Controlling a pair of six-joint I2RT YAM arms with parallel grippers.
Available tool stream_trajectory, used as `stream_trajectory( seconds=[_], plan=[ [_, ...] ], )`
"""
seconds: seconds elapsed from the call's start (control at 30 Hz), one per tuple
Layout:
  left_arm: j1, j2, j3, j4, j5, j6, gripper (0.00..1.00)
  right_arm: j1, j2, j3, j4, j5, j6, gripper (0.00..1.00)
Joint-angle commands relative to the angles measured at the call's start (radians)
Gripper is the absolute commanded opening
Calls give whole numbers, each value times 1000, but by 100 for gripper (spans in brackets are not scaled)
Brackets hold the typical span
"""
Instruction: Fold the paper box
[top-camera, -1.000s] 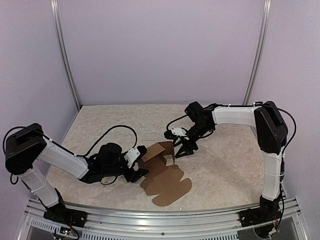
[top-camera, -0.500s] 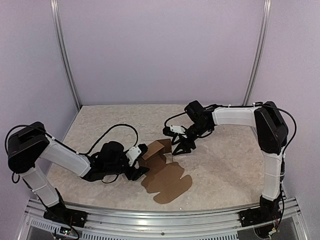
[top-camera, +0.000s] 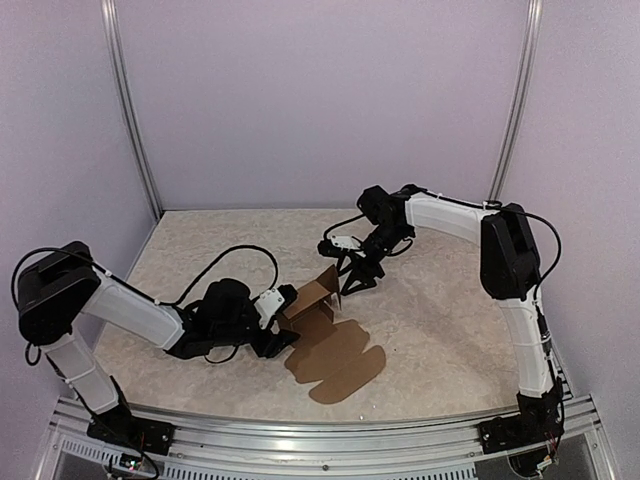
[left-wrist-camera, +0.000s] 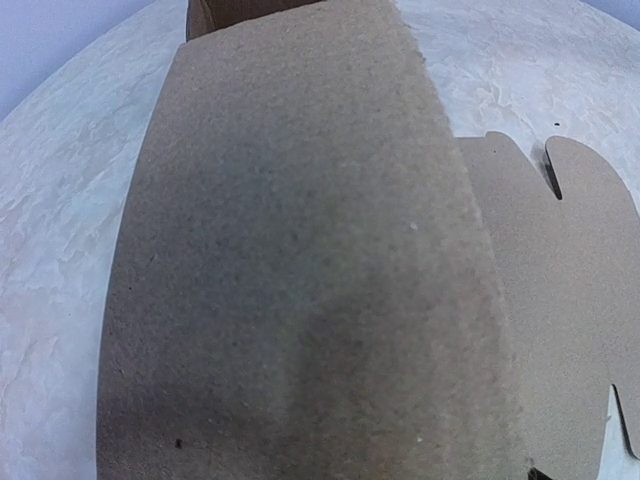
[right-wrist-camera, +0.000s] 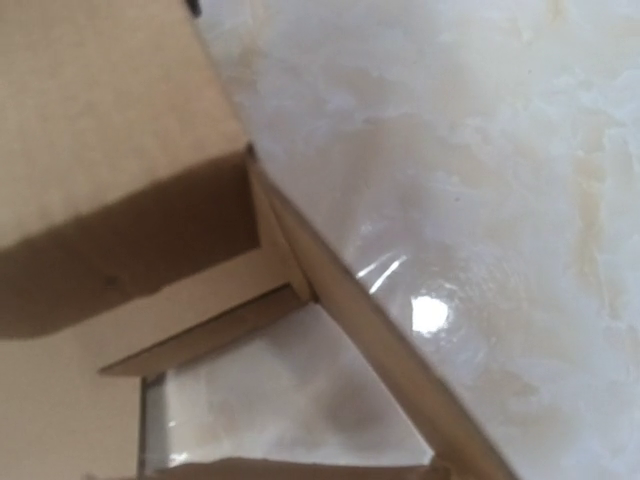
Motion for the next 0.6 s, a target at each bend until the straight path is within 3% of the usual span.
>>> stream_trajectory(
  seconds=[0.0, 0.17, 0.3, 0.57],
  plan=[
    [0, 35, 37, -12, -34, -5, 67, 29, -12, -72, -61, -139, -32, 64],
    [0, 42, 44, -12, -160, -44, 66, 42, -130, -260, 45, -134, -7, 61],
    [-2, 39, 42, 3, -173, -62, 66, 45, -204, -359, 113, -153, 46, 61],
    [-20, 53, 54, 2, -160, -39, 66, 58, -229, -384, 349, -121, 398, 55]
  ],
)
